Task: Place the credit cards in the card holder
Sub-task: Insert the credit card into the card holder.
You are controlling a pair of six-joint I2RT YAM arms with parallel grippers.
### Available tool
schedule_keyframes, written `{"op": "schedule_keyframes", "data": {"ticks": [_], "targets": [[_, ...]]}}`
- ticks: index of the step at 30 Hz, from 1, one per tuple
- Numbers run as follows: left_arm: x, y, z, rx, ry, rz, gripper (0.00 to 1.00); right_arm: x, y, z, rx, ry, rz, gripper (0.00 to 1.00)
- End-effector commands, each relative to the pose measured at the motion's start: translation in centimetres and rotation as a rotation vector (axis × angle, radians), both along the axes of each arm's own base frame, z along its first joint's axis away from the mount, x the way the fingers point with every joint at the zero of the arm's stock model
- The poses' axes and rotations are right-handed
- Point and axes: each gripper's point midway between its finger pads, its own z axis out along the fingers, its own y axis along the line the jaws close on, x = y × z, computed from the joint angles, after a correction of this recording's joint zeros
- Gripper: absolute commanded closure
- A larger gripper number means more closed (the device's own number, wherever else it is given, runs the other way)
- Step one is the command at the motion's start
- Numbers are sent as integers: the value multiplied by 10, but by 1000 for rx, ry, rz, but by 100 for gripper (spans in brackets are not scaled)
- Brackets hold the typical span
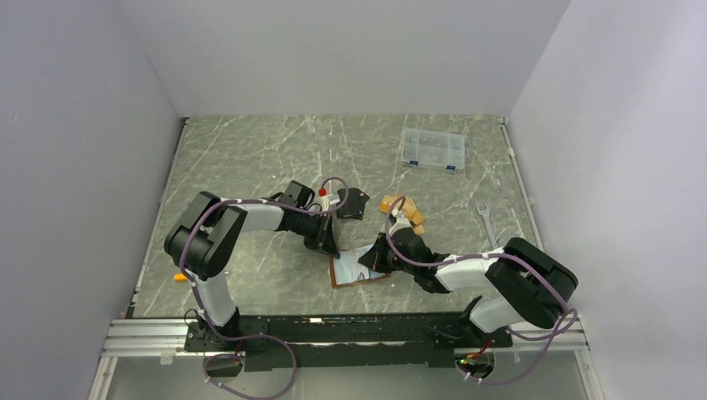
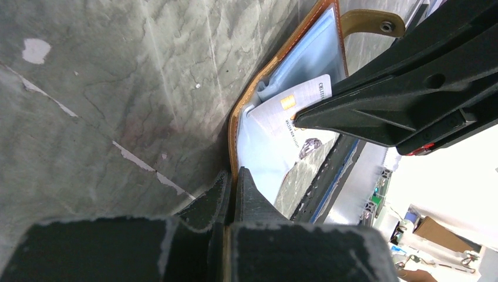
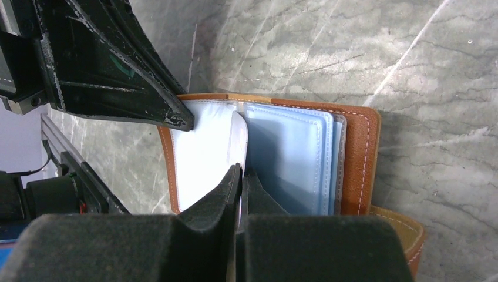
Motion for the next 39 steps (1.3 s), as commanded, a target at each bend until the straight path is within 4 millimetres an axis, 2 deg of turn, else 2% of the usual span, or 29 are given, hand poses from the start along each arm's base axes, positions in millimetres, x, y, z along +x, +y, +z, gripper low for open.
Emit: {"op": "schedule_keyframes", "data": {"ticks": [1, 6, 15, 27, 30, 36, 39], "targets": [[4, -6, 16, -47, -40, -15, 100, -55, -65, -76, -321, 211, 26, 100], [4, -6, 17, -49, -47, -14, 100, -58, -62, -77, -315, 207, 36, 100], [2, -6, 15, -44, -47, -21, 100, -57, -43, -76, -274, 191, 119, 100], [1, -8, 16, -45, -51, -33, 97, -60, -38, -76, -255, 196, 152, 96], [1, -8, 17, -45, -55, -35, 96, -59, -42, -78, -288, 205, 143, 87], [0, -7, 17, -38, -71, -38, 96, -52, -60, -71, -367, 189, 67, 54], [0, -6, 16, -37, -69, -38, 98, -50, -65, -67, -404, 182, 52, 46]]}}
